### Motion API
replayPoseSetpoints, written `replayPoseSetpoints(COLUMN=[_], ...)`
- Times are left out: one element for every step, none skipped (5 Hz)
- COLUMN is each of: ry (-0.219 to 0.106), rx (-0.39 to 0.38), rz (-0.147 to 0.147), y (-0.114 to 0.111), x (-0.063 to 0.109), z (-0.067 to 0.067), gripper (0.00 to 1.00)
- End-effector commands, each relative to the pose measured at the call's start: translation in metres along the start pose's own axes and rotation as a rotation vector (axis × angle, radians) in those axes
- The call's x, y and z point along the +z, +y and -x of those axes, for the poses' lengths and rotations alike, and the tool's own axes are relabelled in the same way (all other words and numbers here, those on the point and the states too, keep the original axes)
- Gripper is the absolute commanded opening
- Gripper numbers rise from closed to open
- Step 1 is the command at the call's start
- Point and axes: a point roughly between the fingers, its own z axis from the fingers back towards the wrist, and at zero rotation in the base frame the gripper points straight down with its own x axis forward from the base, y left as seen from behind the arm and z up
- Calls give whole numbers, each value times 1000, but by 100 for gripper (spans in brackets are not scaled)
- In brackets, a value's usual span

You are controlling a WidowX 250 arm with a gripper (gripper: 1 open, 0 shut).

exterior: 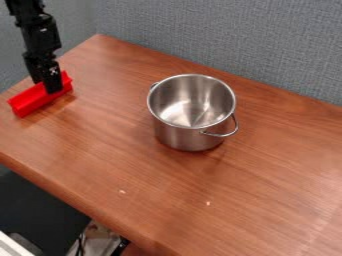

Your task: Put the red object in the metal pot

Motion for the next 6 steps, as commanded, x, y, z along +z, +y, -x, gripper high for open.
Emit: replayPoseSetpoints(ry=[-29,-64,-101,-132,-177,-220], rx=[15,73,128,180,208,232], rz=[-98,-89,-82,-76,-86,-98], y=[-1,-12,-22,-29,-25,-20], x=[36,29,22,14,10,6], z=[-1,-1,-3,-4,5,14], gripper=[100,100,100,0,0,0])
